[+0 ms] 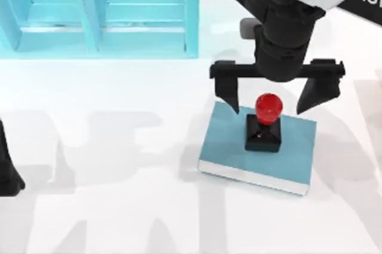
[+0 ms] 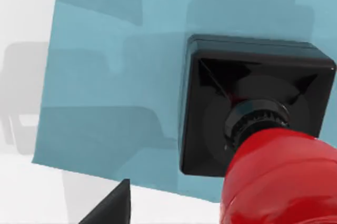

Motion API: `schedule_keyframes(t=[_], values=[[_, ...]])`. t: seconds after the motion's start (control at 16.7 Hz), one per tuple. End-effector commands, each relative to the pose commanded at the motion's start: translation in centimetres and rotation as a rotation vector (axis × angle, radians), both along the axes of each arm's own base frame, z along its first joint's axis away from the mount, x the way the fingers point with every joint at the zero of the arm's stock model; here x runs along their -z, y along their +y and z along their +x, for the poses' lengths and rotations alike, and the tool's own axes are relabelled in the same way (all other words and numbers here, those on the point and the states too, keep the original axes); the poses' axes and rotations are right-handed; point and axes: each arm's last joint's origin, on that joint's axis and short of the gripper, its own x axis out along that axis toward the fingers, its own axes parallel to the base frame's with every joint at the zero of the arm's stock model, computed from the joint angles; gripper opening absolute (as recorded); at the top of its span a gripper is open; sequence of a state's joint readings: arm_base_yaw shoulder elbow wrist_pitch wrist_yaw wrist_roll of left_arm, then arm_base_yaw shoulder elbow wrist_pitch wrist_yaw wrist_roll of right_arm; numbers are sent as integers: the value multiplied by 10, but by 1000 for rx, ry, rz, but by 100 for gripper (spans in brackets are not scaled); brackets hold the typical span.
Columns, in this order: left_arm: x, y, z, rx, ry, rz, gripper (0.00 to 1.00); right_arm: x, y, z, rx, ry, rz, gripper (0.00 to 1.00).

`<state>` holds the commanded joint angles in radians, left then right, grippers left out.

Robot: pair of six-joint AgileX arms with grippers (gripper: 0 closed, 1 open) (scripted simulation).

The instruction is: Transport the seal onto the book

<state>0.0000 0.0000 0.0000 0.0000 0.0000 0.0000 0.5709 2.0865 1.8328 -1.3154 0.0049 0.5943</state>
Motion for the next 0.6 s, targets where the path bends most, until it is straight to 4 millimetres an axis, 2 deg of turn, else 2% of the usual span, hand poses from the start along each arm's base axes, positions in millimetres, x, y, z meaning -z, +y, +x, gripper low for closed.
schedule_keyframes(t=[0.3, 0.48, 0.6], values=[[0, 0, 0, 0, 0, 0, 100, -3, 0, 1, 2, 3, -2, 100], [0, 0, 0, 0, 0, 0, 100, -23, 0, 1, 1, 1, -1, 100], [0, 0, 0, 0, 0, 0, 100, -30, 0, 0, 1, 0, 0, 100]])
